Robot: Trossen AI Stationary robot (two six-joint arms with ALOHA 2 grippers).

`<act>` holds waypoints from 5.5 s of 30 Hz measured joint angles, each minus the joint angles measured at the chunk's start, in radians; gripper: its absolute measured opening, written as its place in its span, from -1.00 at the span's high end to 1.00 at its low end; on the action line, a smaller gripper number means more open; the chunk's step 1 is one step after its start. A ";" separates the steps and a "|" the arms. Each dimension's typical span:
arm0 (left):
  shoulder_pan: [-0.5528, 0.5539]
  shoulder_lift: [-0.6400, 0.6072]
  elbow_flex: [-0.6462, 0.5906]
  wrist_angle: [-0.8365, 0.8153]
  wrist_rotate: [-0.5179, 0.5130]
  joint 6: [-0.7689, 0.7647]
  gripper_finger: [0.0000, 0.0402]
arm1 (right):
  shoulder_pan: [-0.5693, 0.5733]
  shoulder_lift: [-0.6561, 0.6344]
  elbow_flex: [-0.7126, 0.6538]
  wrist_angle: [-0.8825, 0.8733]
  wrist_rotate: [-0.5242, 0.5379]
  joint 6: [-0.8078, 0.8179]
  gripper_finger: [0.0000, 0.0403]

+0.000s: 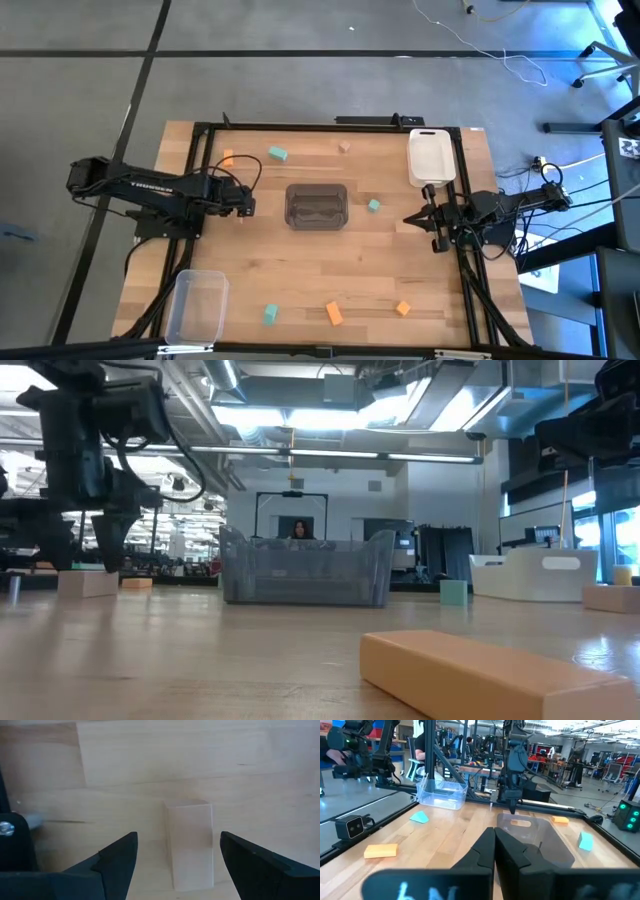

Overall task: Sort & place blocks by color
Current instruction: Put the left brown block into the black bin, then put the right blue block into the white bin

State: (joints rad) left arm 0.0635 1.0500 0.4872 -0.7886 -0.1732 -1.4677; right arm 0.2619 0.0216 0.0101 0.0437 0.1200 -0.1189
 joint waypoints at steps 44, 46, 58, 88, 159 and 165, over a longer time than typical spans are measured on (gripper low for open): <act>0.000 0.000 -0.106 0.122 -0.046 0.011 -0.37 | 0.000 0.329 0.429 -0.380 0.203 0.196 0.95; 0.000 0.000 -0.106 0.122 -0.040 0.011 -0.37 | 0.000 0.347 0.441 -0.379 0.203 0.195 0.95; 0.000 0.042 -0.104 0.114 -0.013 0.011 0.13 | 0.000 0.385 0.470 -0.377 0.203 0.193 0.95; -0.002 0.089 0.395 -0.104 0.063 0.408 0.39 | 0.000 0.475 0.685 -0.655 0.280 0.311 0.95; 0.087 0.943 1.072 0.038 0.188 0.984 0.11 | 0.000 0.813 1.040 -1.079 0.306 0.428 0.95; 0.086 0.928 1.240 -0.042 0.142 1.040 0.10 | 0.000 0.814 1.039 -1.073 0.306 0.428 0.95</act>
State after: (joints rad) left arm 0.1493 1.9778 1.7270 -0.8302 -0.0315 -0.4278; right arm 0.2619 0.8360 1.0492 -1.0291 0.4255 0.3092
